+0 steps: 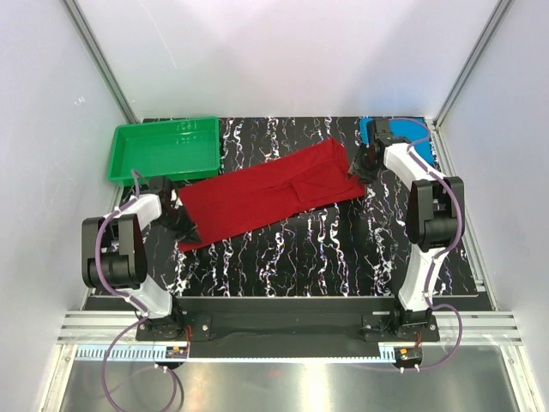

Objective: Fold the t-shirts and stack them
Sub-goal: Fold the tshirt

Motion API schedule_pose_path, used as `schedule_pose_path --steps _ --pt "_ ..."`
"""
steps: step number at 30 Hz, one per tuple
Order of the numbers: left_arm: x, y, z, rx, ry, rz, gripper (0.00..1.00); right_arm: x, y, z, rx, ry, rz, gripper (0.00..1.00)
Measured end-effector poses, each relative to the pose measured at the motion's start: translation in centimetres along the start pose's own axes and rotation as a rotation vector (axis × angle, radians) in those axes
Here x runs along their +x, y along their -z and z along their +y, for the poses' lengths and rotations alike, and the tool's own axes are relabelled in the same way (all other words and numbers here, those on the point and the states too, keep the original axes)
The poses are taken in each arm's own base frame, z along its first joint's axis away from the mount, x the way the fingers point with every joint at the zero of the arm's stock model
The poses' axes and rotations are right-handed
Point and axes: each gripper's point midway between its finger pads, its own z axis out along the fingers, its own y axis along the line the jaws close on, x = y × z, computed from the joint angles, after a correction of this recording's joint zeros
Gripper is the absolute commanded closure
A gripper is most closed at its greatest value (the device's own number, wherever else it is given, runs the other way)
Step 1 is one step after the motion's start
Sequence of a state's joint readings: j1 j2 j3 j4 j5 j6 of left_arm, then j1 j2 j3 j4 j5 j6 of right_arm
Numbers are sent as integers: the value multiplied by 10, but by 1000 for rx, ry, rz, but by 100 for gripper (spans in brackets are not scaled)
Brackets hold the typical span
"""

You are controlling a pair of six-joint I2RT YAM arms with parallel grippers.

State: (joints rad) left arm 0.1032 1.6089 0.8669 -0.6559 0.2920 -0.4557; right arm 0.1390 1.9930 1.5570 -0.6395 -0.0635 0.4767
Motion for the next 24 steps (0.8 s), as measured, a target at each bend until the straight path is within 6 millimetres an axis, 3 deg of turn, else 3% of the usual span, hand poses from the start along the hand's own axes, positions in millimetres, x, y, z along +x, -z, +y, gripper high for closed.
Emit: schedule_pose_path --steps 8,19,24 --pt "1 0 0 3 -11 0 80 -11 -2 1 -63 -42 -11 58" --pt "0 0 1 3 -10 0 79 15 -21 -25 -34 -82 61 60" --pt "0 1 0 6 -10 1 79 12 -23 -27 -49 -93 56 59"
